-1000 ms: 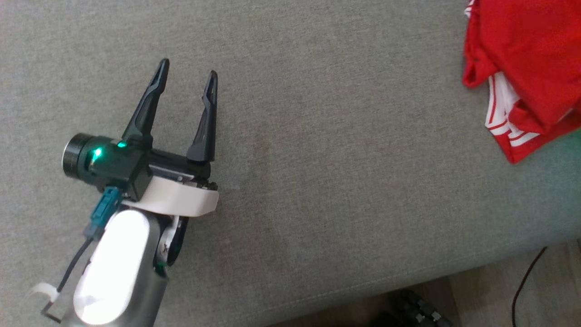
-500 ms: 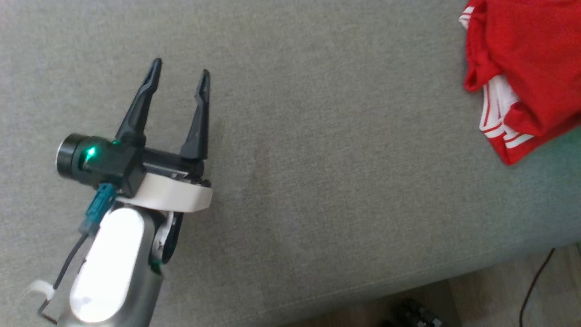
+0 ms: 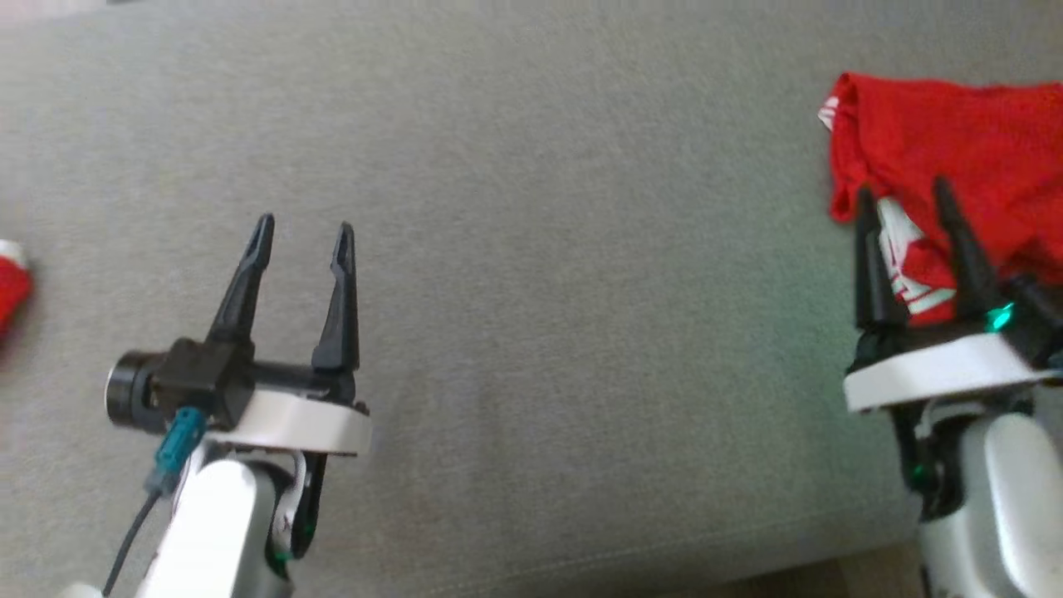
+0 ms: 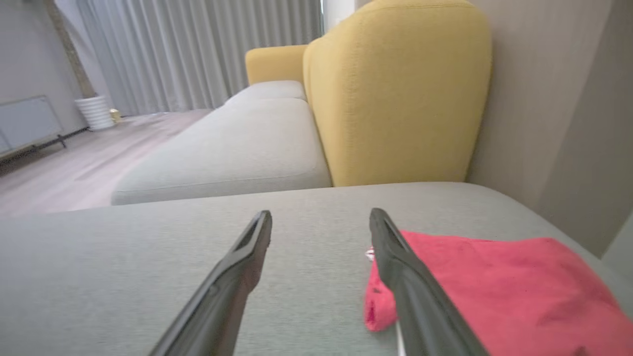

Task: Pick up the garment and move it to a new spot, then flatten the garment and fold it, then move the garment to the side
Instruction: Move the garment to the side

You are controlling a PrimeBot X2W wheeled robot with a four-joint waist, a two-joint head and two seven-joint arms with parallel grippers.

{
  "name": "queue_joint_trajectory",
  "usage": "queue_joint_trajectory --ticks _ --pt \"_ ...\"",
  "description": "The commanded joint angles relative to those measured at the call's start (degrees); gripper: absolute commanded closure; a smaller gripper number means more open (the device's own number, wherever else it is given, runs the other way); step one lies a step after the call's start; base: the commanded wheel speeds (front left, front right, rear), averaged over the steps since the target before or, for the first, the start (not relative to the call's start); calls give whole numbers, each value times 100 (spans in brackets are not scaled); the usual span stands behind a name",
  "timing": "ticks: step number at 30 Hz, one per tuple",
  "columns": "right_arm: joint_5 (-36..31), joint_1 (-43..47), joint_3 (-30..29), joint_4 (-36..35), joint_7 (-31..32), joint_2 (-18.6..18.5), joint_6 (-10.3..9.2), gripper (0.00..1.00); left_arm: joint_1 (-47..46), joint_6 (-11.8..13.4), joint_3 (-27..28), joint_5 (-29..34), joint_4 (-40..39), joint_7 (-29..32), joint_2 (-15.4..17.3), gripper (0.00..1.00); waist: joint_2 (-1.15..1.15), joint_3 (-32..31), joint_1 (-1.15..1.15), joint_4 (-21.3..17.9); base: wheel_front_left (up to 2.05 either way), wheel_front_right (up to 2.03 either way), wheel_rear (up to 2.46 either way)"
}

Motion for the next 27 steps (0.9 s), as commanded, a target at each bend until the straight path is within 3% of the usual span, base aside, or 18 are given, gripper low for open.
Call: queue_joint_trajectory --ticks 1,12,27 --pt "-27 64 169 -276 31 29 37 0 33 43 258 -45 -159 -30 43 0 0 -267 0 260 0 0 0" --pt "-1 881 496 -567 96 239 37 0 826 129 448 -248 -67 -30 117 0 0 -1065 0 737 0 0 0" --pt "-113 1440 483 -690 352 259 37 0 1423 181 303 -314 -110 182 196 0 0 -1684 0 867 0 0 0"
